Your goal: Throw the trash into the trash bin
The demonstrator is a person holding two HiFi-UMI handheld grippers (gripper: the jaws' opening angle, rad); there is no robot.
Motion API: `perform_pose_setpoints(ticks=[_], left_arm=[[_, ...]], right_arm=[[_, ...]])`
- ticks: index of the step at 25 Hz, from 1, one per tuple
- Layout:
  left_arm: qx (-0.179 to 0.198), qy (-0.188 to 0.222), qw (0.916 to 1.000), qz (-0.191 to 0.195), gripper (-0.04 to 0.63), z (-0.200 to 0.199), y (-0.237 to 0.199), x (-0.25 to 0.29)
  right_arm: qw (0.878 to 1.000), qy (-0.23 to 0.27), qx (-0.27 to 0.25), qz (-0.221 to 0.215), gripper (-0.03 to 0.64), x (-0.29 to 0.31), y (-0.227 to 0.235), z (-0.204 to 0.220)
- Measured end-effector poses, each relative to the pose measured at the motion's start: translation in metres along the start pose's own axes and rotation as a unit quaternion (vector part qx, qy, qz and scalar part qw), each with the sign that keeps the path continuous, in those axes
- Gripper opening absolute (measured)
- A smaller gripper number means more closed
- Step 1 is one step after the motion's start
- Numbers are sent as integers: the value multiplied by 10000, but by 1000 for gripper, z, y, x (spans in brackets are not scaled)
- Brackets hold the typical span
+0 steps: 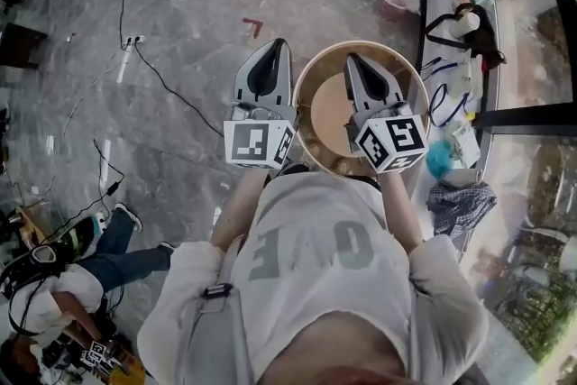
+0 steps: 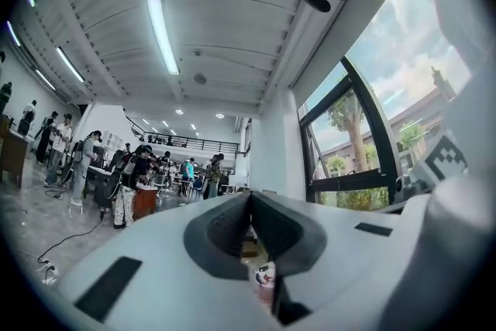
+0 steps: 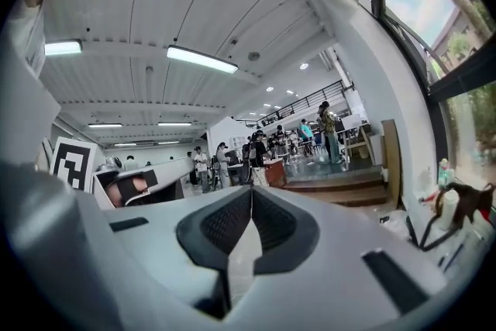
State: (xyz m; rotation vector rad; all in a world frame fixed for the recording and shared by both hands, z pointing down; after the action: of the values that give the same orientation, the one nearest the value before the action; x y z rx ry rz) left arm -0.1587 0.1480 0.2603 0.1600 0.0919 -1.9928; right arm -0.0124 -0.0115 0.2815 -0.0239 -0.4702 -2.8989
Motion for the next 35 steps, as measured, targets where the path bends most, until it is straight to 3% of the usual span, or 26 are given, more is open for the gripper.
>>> perform_pose_setpoints(ticks=[11, 16, 20, 25, 29, 31, 33, 34, 35], left_arm=[[51, 126, 9999, 34, 12, -16, 3, -5], [-100, 51, 9998, 185, 13, -13, 3, 1], [-136, -43, 9984, 550, 14, -6, 14, 21], [-204, -224, 9927, 1171, 14, 12, 56, 53], [-267, -490, 9827, 1769, 14, 35, 96, 78], [-149, -587, 9736, 2202, 14, 50, 119, 92], [38, -738, 9574, 2790, 18, 72, 146, 110], [85, -896, 9462, 3109, 51, 88, 160, 121], [107, -1094, 9340, 3400, 156, 107, 173, 131]], right_arm=[[9998, 8, 196, 9, 14, 0, -1, 0], [9998, 16, 149, 102, 14, -3, 1, -3], [9989, 13, 123, 462, 14, -13, 16, -7], [9914, 96, 250, 1282, 14, -50, 58, -6], [9773, 172, 390, 2078, 14, -93, 93, -2], [9671, 170, 470, 2496, 14, -116, 112, 2], [9548, 117, 584, 2912, 14, -142, 132, 10], [9480, 79, 655, 3113, 14, -155, 142, 16], [9412, 40, 730, 3298, 14, -167, 152, 23]])
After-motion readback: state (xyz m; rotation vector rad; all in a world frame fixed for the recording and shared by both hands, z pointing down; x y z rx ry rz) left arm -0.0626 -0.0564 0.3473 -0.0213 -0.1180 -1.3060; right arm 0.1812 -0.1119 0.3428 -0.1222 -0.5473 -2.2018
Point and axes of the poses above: the fingertips, and each gripper's own axes: x forward along the fingers, y to its right, z out of its underside, the point moved 10 cm from there along -x, backward along the fingers, and after that the axes turned 5 degrees about x, right-handed, at the moved point
